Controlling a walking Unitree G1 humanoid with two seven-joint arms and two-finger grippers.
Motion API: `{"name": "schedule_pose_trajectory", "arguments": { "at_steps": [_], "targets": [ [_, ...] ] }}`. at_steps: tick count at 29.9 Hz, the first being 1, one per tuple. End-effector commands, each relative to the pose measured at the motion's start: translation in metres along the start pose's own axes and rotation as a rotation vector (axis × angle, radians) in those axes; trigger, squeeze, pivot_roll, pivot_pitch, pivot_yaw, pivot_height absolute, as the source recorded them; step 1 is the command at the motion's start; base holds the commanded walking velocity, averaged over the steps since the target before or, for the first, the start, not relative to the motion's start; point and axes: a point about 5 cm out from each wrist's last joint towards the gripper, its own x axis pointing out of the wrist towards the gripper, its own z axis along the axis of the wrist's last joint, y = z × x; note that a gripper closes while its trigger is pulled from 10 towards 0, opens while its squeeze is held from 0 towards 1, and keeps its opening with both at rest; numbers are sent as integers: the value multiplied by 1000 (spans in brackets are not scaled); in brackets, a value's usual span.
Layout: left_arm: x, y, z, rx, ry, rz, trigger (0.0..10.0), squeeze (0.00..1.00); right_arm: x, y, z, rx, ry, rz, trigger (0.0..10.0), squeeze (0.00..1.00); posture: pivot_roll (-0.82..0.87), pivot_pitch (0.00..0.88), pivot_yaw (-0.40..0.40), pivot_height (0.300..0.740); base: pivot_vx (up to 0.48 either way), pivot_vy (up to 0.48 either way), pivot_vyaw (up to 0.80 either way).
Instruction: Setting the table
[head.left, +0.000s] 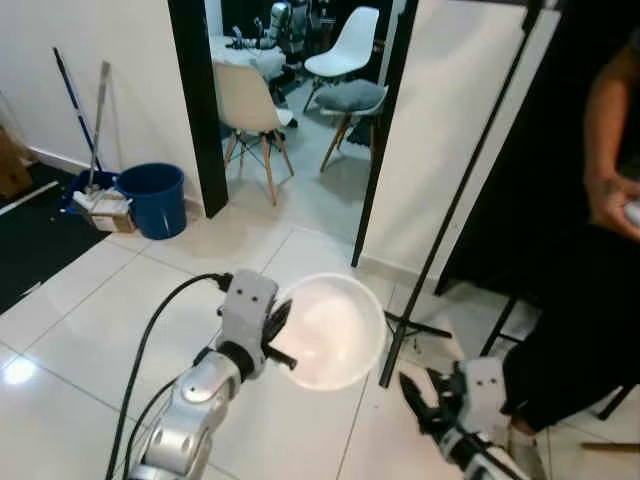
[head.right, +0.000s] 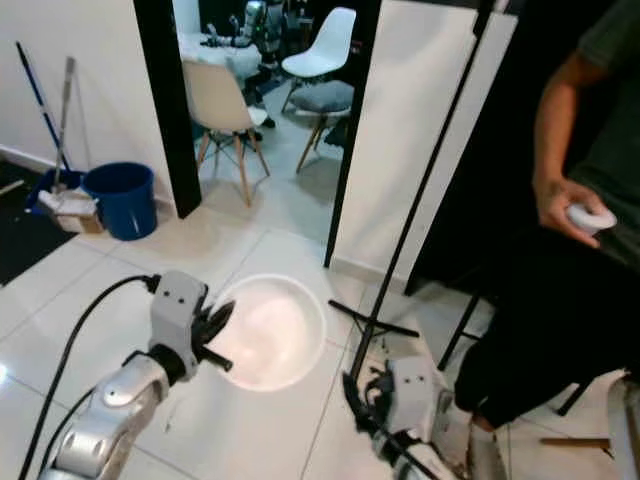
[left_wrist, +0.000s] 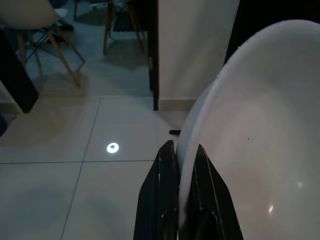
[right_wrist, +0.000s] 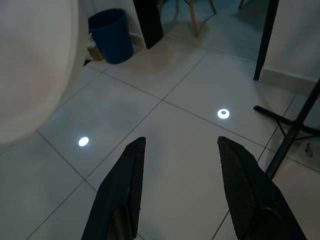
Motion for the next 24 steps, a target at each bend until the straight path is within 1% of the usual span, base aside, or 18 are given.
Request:
{"name": "schedule_pose_trajectory", "arguments": {
  "at_steps": [1, 20, 24],
  "targets": [
    [1, -6, -2, 1, 6, -19, 10000, 0, -6, -9, -3, -3, 18, -33, 10000, 0, 53, 89, 51, 740, 480, 0, 800],
    [2, -7, -1, -3, 0, -20, 10000, 0, -6, -8, -2, -6, 16, -23, 10000, 0, 53, 91, 51, 740, 476, 0, 800],
    [2, -7, -1, -4, 11, -20, 10000, 0, -7, -9, 0, -1, 10, -30, 10000, 0, 53, 91, 51, 740, 214, 0, 0]
  ]
}}
